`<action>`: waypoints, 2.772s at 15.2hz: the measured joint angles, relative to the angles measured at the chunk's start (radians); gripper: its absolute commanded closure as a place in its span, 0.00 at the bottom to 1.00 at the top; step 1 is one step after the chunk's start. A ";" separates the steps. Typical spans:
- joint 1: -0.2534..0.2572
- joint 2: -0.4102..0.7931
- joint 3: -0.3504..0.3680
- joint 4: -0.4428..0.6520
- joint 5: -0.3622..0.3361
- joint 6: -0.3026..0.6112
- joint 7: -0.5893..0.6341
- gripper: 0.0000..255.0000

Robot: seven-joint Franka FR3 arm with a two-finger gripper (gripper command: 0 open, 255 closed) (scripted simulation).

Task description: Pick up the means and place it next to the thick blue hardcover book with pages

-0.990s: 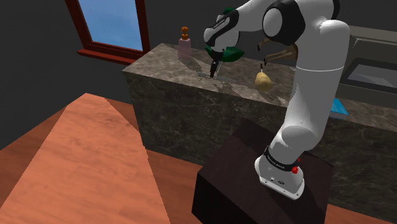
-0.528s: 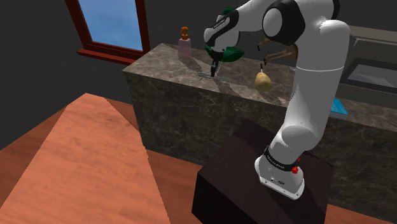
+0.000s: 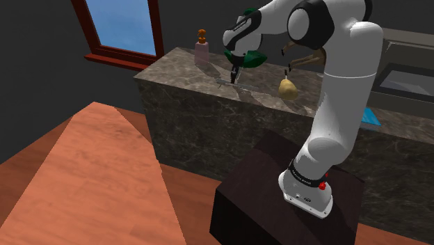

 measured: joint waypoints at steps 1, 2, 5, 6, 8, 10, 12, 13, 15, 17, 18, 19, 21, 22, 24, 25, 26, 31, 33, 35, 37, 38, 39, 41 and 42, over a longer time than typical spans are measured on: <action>0.001 -0.004 -0.001 0.004 -0.003 -0.007 0.003 1.00; 0.002 -0.011 -0.003 0.011 -0.008 -0.020 0.006 1.00; 0.007 -0.031 -0.008 0.023 -0.022 -0.050 0.017 1.00; 0.008 -0.038 -0.009 0.028 -0.026 -0.060 0.021 1.00; 0.009 -0.048 -0.012 0.044 -0.034 -0.084 0.026 1.00; 0.011 -0.061 -0.015 0.057 -0.043 -0.109 0.032 1.00; 0.013 -0.073 -0.017 0.068 -0.051 -0.130 0.037 1.00; 0.014 -0.079 -0.018 0.075 -0.055 -0.142 0.041 1.00; 0.015 -0.082 -0.019 0.099 -0.059 -0.169 0.046 1.00; 0.015 -0.090 -0.021 0.116 -0.065 -0.192 0.049 1.00; 0.015 -0.093 -0.022 0.124 -0.067 -0.204 0.051 1.00; 0.015 -0.098 -0.023 0.132 -0.070 -0.215 0.052 1.00; 0.016 -0.106 -0.024 0.147 -0.075 -0.237 0.057 1.00; 0.017 -0.125 -0.028 0.129 -0.084 -0.237 0.055 1.00; 0.019 -0.187 -0.037 0.056 -0.114 -0.218 0.055 1.00; 0.022 -0.227 -0.041 0.019 -0.136 -0.217 0.060 1.00; 0.022 -0.262 -0.045 -0.014 -0.154 -0.213 0.063 1.00; -0.004 -0.443 -0.063 -0.203 -0.253 -0.182 0.063 1.00; -0.023 -0.522 -0.066 -0.281 -0.298 -0.174 0.067 1.00; -0.046 -0.601 -0.064 -0.344 -0.341 -0.183 0.073 1.00; -0.073 -0.663 -0.071 -0.395 -0.376 -0.187 0.062 1.00; -0.089 -0.702 -0.070 -0.422 -0.396 -0.197 0.062 1.00; -0.105 -0.739 -0.070 -0.446 -0.414 -0.208 0.058 1.00; -0.143 -0.815 -0.075 -0.502 -0.454 -0.223 0.045 1.00; -0.162 -0.850 -0.077 -0.521 -0.471 -0.237 0.036 1.00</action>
